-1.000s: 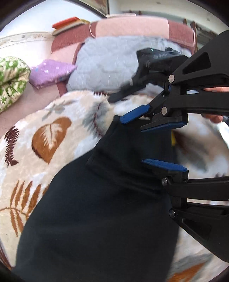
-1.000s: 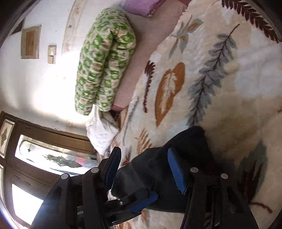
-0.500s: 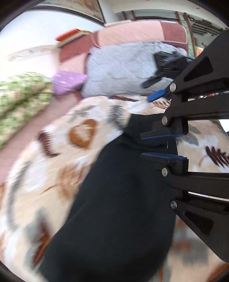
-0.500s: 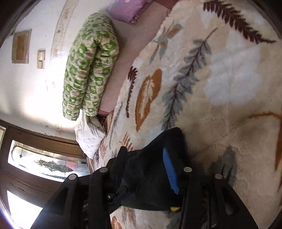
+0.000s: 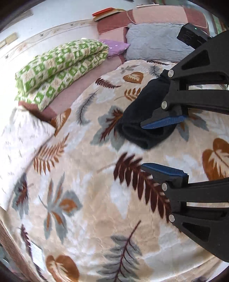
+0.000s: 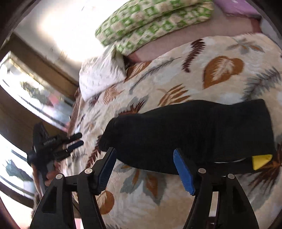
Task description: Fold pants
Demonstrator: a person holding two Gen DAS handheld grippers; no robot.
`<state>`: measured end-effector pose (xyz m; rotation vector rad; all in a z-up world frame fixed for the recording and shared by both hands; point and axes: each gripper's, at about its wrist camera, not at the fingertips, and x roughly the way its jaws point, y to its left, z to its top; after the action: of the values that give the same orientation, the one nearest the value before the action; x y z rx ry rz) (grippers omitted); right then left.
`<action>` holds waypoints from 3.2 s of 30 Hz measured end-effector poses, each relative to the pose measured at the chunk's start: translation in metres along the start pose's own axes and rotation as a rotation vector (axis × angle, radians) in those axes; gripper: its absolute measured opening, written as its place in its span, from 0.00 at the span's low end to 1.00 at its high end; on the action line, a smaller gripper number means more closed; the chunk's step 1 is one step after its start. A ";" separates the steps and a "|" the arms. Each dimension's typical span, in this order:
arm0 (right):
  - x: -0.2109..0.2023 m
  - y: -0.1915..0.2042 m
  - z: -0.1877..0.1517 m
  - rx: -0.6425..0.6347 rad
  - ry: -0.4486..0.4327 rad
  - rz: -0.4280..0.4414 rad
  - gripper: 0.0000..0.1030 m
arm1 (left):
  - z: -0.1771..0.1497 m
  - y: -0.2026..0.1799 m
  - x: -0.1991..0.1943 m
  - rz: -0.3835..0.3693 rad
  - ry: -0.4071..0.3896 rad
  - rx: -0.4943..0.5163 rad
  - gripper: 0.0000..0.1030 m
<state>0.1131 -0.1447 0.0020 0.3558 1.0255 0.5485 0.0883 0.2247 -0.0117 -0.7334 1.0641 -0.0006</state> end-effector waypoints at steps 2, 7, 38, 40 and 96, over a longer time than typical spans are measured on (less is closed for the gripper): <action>0.026 0.040 -0.005 -0.120 0.009 -0.047 0.69 | 0.003 0.012 0.008 -0.008 0.024 -0.022 0.37; 0.096 0.116 -0.023 -0.358 0.079 -0.169 0.73 | 0.009 0.031 0.017 -0.049 0.059 -0.037 0.37; 0.139 0.133 -0.020 -0.461 -0.037 -0.265 0.29 | 0.012 0.007 0.032 0.059 0.010 0.138 0.37; 0.131 0.131 -0.020 -0.452 -0.054 -0.248 0.29 | 0.010 0.001 0.033 0.070 0.007 0.156 0.37; 0.137 0.109 -0.026 -0.344 -0.021 -0.128 0.32 | 0.015 -0.040 0.126 -0.304 0.337 0.012 0.26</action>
<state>0.1167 0.0241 -0.0502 -0.0084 0.9070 0.5920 0.1780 0.1592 -0.0856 -0.8979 1.2598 -0.4025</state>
